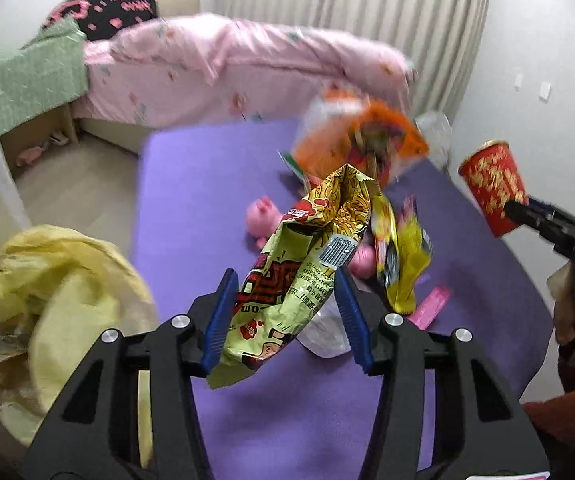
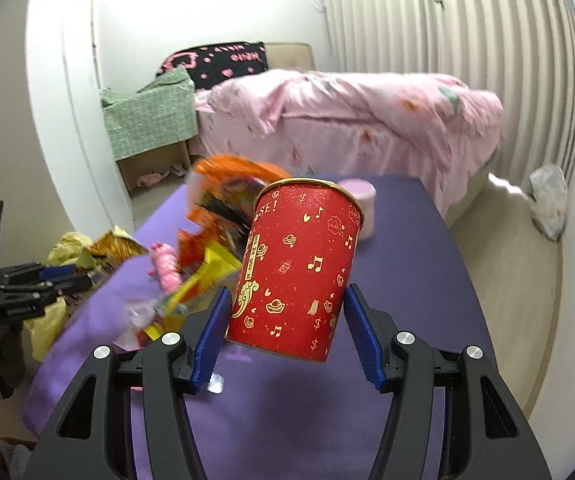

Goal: Collect trash
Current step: 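Carry the wrapper and red cup to the yellow bag and release both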

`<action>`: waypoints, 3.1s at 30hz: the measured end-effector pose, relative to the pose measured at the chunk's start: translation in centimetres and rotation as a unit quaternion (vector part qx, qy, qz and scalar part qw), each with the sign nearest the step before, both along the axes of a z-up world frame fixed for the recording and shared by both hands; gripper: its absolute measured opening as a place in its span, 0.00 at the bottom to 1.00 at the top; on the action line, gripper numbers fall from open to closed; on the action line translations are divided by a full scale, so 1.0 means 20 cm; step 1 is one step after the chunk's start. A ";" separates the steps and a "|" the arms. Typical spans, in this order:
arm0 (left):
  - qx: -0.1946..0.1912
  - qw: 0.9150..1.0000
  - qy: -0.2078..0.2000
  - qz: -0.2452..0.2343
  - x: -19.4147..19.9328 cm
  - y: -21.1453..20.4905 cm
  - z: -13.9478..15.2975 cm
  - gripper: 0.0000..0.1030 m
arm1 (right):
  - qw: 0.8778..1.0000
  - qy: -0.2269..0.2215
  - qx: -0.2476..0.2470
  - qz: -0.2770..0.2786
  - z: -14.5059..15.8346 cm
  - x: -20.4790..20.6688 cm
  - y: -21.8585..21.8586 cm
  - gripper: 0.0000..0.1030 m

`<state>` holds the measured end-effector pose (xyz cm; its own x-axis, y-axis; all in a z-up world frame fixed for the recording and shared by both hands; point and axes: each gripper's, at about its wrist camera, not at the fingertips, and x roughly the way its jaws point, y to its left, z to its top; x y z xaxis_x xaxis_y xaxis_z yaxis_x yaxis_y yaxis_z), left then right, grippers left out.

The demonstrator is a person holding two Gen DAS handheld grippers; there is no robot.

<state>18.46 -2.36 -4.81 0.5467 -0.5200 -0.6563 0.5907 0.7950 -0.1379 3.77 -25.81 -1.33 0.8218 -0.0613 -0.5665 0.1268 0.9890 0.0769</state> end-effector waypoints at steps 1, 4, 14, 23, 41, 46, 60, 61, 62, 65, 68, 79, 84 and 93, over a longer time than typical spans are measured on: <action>-0.003 1.000 -0.011 0.013 -0.01 0.04 0.04 0.46 | 1.000 -0.004 -0.002 0.005 0.02 0.01 0.02 0.53; -0.006 0.996 -0.046 0.071 -0.02 0.21 0.15 0.46 | 0.999 -0.020 -0.002 0.031 0.08 0.04 0.09 0.53; -0.102 0.972 -0.017 0.211 0.09 0.93 0.25 0.46 | 0.993 -0.035 -0.003 0.110 0.14 0.19 0.36 0.53; -0.050 0.970 0.055 0.232 0.19 1.03 -0.06 0.46 | 0.988 -0.008 -0.009 0.153 0.08 0.32 0.57 0.53; 0.079 0.960 0.159 0.216 0.44 0.89 -0.44 0.47 | 0.984 0.032 -0.029 0.174 -0.04 0.47 0.69 0.53; -0.022 0.962 0.174 0.210 0.36 1.05 -0.35 0.64 | 0.982 0.032 -0.025 0.185 -0.02 0.51 0.74 0.53; -0.079 0.910 -0.074 0.399 -0.19 1.52 0.15 0.72 | 0.911 0.060 -0.011 0.408 -0.10 0.81 1.55 0.53; -0.080 0.910 -0.078 0.400 -0.21 1.53 0.15 0.73 | 0.903 0.080 -0.010 0.422 -0.15 0.85 1.61 0.53; -0.083 0.909 -0.078 0.401 -0.23 1.53 0.15 0.73 | 0.895 0.100 -0.012 0.435 -0.19 0.88 1.67 0.53; -0.092 0.910 -0.070 0.398 -0.23 1.54 0.14 0.73 | 0.877 0.168 -0.036 0.449 -0.35 1.01 1.80 0.53; -0.096 0.909 -0.064 0.400 -0.22 1.53 0.11 0.73 | 0.880 0.196 -0.073 0.427 -0.45 1.12 1.83 0.53; -0.097 0.906 -0.043 0.411 -0.18 1.53 0.04 0.73 | 0.889 0.205 -0.100 0.397 -0.55 1.18 1.77 0.53; -0.096 0.905 -0.045 0.412 -0.16 1.53 0.05 0.73 | 0.885 0.202 -0.055 0.416 -0.50 1.10 1.72 0.55; -0.091 0.908 -0.058 0.405 -0.18 1.42 0.11 0.73 | 0.912 0.101 -0.011 0.397 -0.19 0.90 1.49 0.63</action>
<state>14.88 26.09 -2.61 0.8580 -0.0108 -0.5135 -0.1586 0.9454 -0.2849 21.87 4.02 -5.10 0.4907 0.4941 -0.7177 -0.6204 0.7764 0.1104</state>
